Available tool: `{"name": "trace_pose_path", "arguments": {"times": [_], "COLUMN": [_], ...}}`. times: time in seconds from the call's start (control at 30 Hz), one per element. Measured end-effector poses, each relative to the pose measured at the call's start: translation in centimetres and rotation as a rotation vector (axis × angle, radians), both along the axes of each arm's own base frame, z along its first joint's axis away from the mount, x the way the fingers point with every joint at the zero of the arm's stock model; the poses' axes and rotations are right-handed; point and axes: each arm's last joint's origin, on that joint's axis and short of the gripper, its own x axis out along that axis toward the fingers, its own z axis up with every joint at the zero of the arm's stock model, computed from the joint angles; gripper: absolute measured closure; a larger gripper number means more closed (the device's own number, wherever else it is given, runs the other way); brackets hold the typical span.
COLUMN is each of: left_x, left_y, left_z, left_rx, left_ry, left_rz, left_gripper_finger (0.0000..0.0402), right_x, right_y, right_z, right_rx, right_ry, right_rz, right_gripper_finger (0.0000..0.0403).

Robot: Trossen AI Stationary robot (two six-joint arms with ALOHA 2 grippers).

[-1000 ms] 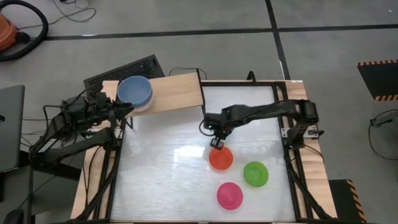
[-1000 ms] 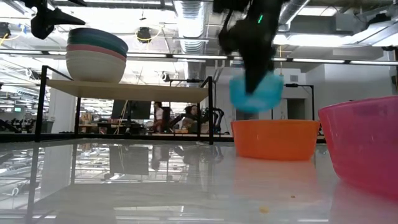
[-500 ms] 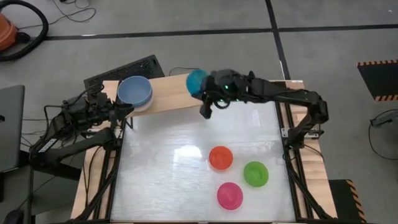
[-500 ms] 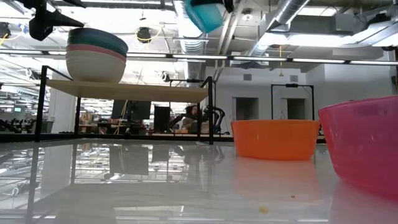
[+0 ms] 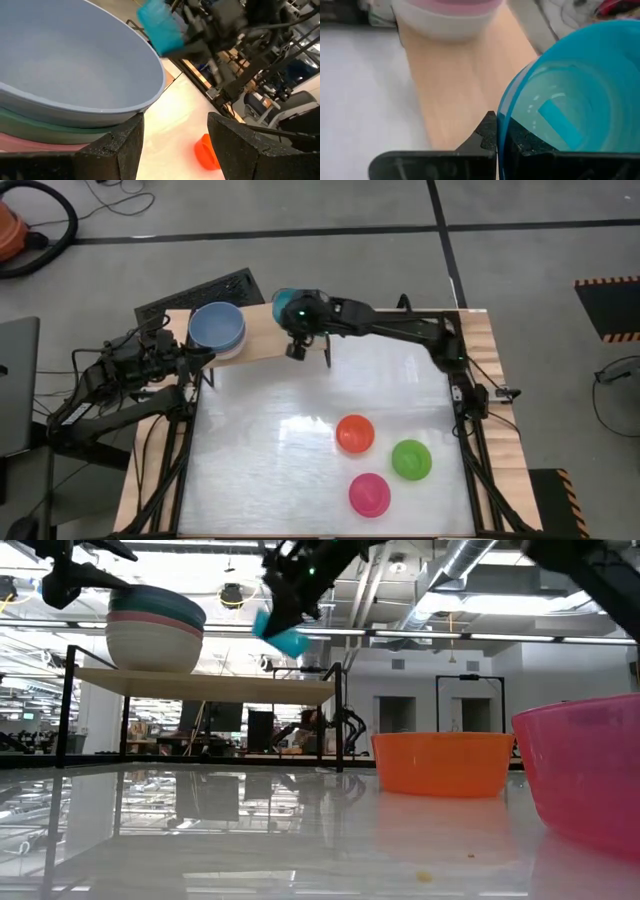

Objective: Place and stack bowls onto a shelf
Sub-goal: Put the small blue bowl on the shelf

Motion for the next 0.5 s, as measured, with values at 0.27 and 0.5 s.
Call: {"name": "trace_pose_path", "arguments": {"times": [0.27, 0.5], "left_x": [0.0, 0.0], "left_y": [0.0, 0.0], "left_z": [0.0, -0.1], "left_rx": [-0.002, -0.005], "left_ry": [0.005, 0.013], "left_rz": [0.001, 0.002], "left_gripper_finger": [0.0198, 0.0198], "right_x": [1.1, 0.8], "right_y": [-0.4, -0.3], "right_z": [-2.6, -4.5], "right_rx": [0.039, 0.073], "right_ry": [0.154, 0.286], "right_rz": [-0.015, -0.033], "right_gripper_finger": [0.0380, 0.0380]}}
